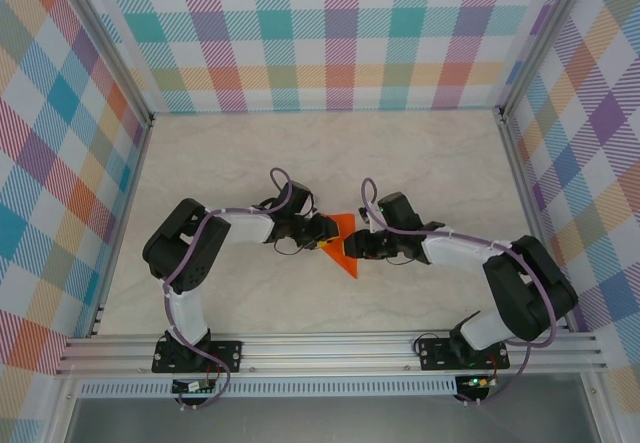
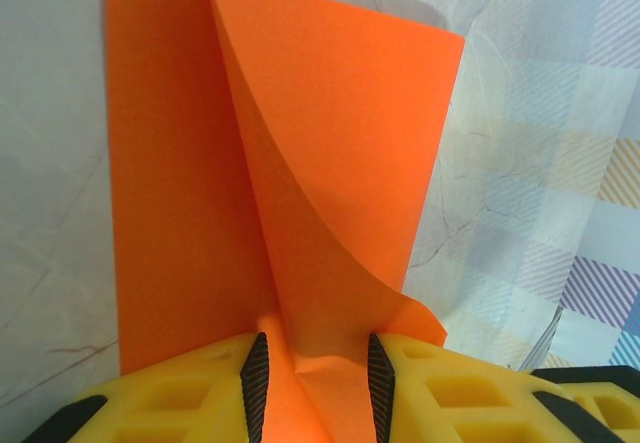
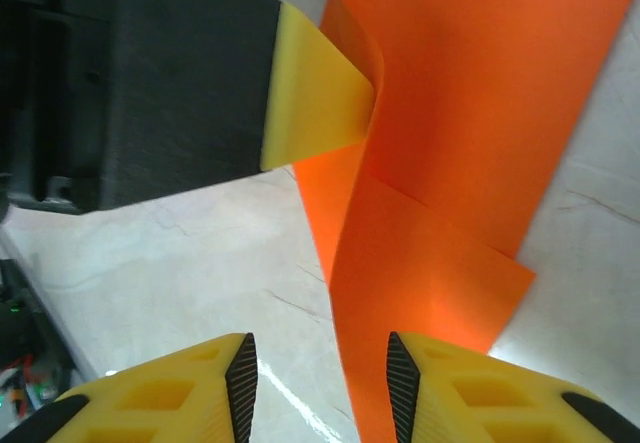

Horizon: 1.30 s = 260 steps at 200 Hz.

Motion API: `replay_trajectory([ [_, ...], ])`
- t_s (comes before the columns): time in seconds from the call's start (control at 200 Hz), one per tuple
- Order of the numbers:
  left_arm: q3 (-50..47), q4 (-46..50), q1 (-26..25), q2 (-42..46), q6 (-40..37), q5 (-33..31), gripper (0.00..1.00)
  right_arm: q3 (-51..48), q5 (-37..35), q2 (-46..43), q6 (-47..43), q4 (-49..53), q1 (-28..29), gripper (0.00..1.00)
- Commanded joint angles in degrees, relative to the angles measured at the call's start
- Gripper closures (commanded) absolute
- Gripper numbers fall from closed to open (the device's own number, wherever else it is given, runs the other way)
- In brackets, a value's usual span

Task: Fold a paper plane with a square sheet of paper (fold left side to right side)
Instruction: Fourth fold the wing at the center of the table.

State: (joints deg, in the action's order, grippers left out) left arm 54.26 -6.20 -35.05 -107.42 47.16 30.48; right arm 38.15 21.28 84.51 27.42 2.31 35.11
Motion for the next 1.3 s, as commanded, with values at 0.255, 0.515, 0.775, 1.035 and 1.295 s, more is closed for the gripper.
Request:
replay_trajectory([
  [0.255, -0.25, 0.62, -1.05, 3.08, -0.54, -0.52, 0.65, 6.25, -14.84, 3.68, -4.83, 7.22, 6.72, 0.53],
  [0.515, 0.24, 1.60, -1.08, 3.69, -0.95, -0.78, 0.65, 8.74, -15.92, 8.22, -5.63, 7.25, 8.48, 0.57],
  [0.775, 0.39, 3.69, -0.99, 6.14, -2.32, -1.66, 0.63, 8.17, -16.95, 9.53, -4.96, 7.16, 8.31, 0.75],
  [1.035, -0.41, 6.57, -0.90, 9.39, -3.31, -3.19, 0.58, 6.19, -14.28, 8.26, -5.62, 3.04, 7.66, 0.85],
  [1.295, -3.28, 5.88, -0.87, 10.98, -2.52, -4.51, 0.68, 2.35, -8.51, 6.71, -3.39, -2.33, 4.58, 0.92],
])
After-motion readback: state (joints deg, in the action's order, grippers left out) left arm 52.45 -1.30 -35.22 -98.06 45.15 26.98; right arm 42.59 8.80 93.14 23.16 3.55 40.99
